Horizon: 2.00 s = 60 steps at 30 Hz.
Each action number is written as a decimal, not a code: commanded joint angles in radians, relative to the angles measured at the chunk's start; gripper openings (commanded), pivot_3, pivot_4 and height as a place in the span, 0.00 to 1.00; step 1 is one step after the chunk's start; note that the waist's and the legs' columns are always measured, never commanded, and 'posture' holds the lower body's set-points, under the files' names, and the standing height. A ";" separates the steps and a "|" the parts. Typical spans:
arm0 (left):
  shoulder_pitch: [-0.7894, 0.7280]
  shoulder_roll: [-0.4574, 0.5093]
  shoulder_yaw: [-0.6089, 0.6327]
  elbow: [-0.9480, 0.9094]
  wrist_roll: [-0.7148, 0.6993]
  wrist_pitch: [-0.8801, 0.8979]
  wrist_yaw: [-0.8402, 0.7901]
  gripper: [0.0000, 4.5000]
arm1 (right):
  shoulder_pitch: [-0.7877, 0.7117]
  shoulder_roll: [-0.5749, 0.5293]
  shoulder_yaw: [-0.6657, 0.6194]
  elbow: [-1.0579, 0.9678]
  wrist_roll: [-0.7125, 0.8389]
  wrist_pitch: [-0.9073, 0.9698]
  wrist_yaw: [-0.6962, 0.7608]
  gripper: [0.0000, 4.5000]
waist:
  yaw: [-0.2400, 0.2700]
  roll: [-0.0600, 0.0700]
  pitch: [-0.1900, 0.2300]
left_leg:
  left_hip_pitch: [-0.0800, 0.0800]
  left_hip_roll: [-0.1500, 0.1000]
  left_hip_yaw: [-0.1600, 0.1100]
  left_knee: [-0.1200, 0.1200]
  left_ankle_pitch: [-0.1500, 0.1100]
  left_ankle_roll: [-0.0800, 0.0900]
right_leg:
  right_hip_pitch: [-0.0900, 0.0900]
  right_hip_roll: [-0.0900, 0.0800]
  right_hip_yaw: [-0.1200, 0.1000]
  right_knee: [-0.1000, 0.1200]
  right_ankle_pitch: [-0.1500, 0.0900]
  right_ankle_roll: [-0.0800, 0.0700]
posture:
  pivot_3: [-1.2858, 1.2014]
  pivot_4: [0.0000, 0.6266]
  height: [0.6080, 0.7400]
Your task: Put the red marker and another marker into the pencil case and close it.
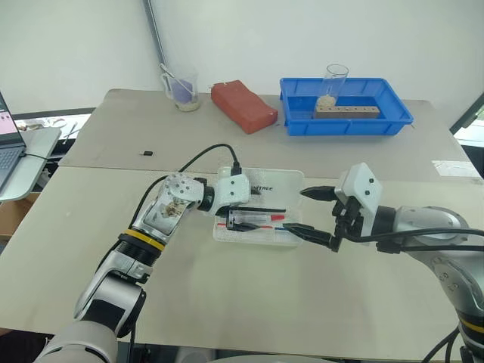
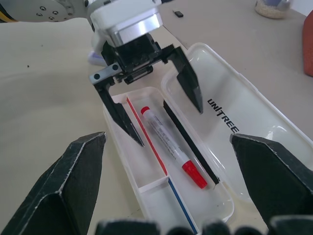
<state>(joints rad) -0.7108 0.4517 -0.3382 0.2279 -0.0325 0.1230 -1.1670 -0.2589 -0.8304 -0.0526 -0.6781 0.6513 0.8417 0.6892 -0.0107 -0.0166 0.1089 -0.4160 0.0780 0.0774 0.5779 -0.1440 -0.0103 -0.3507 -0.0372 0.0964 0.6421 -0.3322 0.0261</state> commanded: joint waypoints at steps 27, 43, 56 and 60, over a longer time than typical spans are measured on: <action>0.444 0.186 0.366 -0.185 -0.112 0.360 0.344 0.27 | -0.254 0.102 0.147 0.077 0.045 -0.007 0.137 1.00 | 0.016 -0.002 0.000 | 0.002 -0.001 -0.004 -0.002 0.000 0.000 | 0.000 -0.002 -0.001 0.001 0.000 -0.002 | 0.52 0.24 1.00; 0.158 0.284 0.176 -0.376 -0.224 0.213 -0.077 0.21 | 0.009 -0.020 0.009 0.010 0.016 -0.018 0.100 1.00 | 0.016 -0.002 -0.002 | 0.001 -0.004 -0.003 -0.003 0.000 0.000 | 0.001 -0.004 -0.001 -0.001 -0.001 -0.002 | 0.52 0.24 1.00; 0.134 0.169 -0.036 -0.258 -0.081 0.075 -0.101 0.21 | 0.116 -0.006 -0.058 -0.008 -0.014 -0.024 0.020 1.00 | -0.002 -0.001 -0.002 | 0.000 -0.004 -0.011 -0.002 0.000 0.000 | 0.001 0.002 0.000 -0.001 -0.001 -0.001 | 0.52 0.24 1.00; 0.139 0.167 -0.034 -0.230 -0.067 0.055 -0.093 0.21 | 0.144 0.004 -0.085 -0.031 0.006 -0.007 -0.008 1.00 | 0.000 -0.001 -0.002 | 0.000 -0.004 -0.011 -0.002 0.000 0.000 | 0.001 0.002 0.000 0.000 -0.001 -0.001 | 0.52 0.24 1.00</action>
<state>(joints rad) -0.5726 0.6188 -0.3833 -0.0073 -0.1079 0.2038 -1.2671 -0.1191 -0.8315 -0.0946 -0.6698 0.6404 0.8370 0.6961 -0.0109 -0.0177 0.1072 -0.4159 0.0743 0.0665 0.5762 -0.1439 -0.0104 -0.3492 -0.0354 0.0964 0.6416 -0.3334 0.0251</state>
